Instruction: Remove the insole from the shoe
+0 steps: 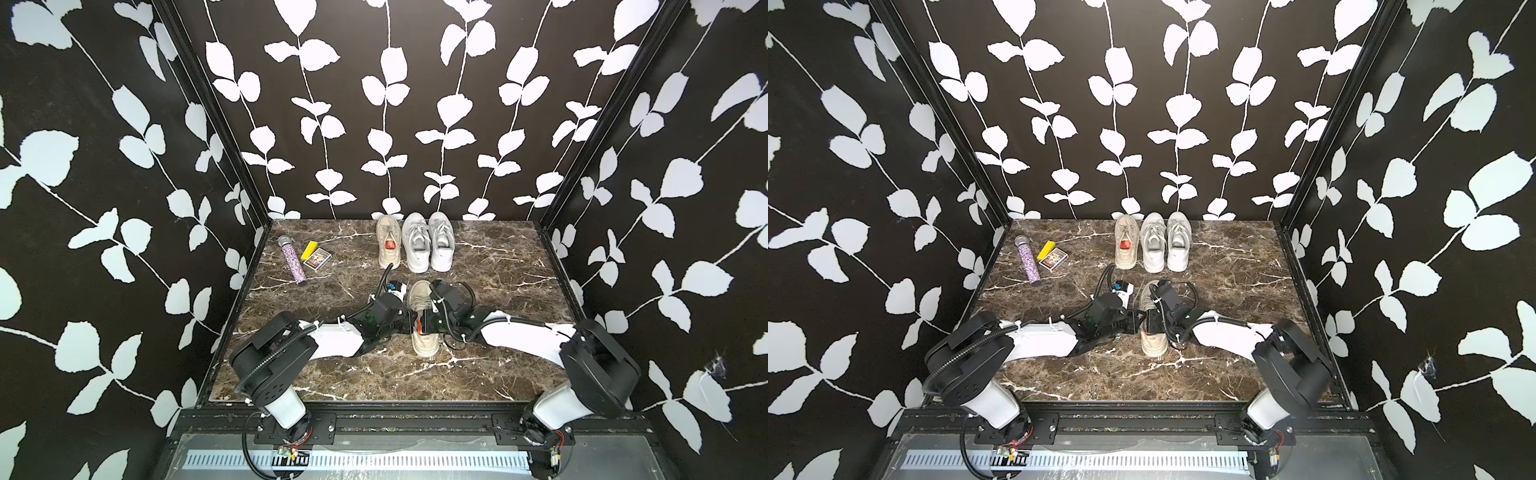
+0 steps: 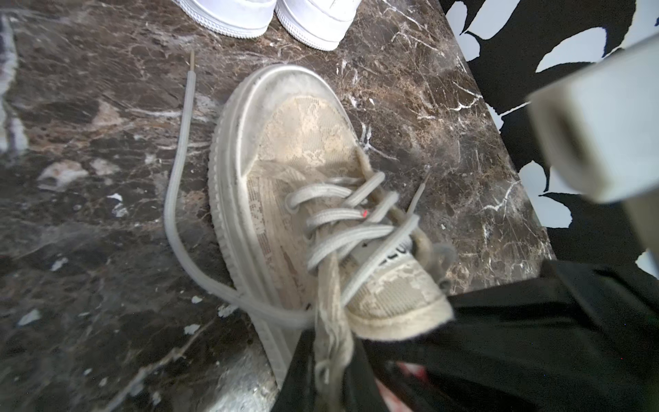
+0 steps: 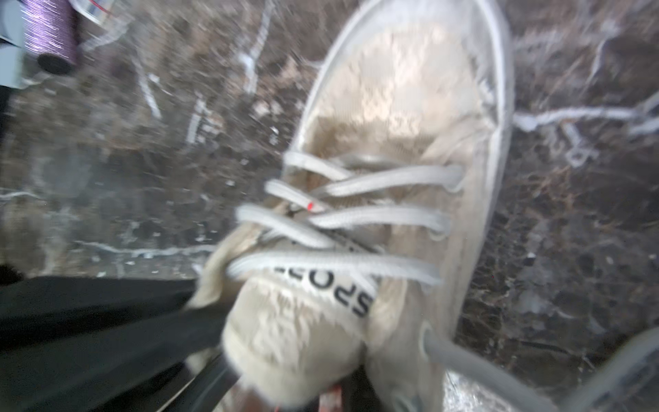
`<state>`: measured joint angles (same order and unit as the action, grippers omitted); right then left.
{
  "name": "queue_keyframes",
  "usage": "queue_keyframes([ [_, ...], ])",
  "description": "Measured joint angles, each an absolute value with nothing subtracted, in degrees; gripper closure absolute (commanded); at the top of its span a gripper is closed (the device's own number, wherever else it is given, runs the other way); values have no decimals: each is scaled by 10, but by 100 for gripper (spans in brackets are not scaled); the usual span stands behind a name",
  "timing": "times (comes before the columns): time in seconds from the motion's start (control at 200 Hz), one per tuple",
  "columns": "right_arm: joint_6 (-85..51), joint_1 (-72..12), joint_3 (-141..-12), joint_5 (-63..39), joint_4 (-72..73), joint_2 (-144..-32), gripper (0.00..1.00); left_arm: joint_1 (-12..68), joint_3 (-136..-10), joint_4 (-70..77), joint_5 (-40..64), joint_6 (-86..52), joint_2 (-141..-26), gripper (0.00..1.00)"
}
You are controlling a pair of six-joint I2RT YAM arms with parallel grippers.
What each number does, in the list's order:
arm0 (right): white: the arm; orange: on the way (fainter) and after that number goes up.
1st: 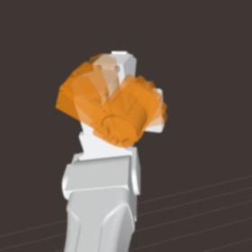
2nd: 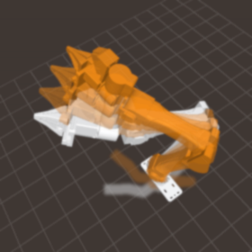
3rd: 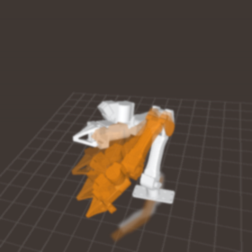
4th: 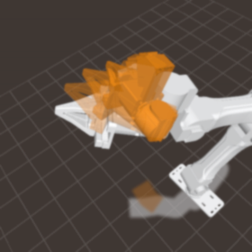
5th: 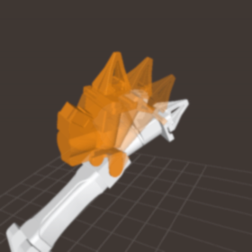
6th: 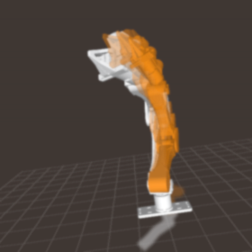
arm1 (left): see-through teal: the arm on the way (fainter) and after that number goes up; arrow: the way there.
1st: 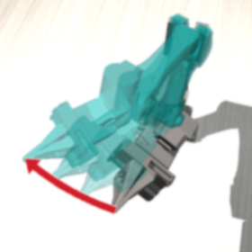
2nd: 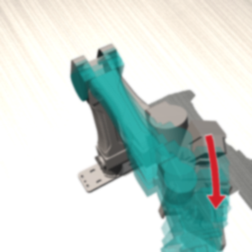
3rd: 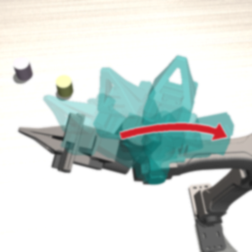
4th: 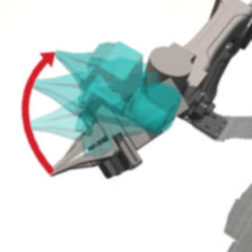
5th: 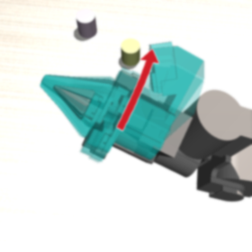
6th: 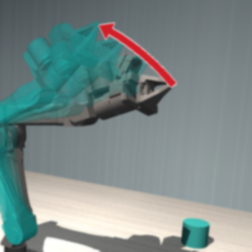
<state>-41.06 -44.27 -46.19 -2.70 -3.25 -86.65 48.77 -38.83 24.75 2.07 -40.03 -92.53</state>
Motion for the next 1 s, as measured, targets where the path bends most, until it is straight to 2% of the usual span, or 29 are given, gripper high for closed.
queue_keyframes([
  [0.46,-406,-441,-418,-41,12,-830,100,491,-389,233,18,-392,-919,96],
  [0.77,-386,-441,-369,-65,50,-745,100,491,-390,222,12,-385,-916,99],
  [1.0,-385,-441,-361,-81,71,-745,100,491,-390,218,3,-383,-914,100],
])
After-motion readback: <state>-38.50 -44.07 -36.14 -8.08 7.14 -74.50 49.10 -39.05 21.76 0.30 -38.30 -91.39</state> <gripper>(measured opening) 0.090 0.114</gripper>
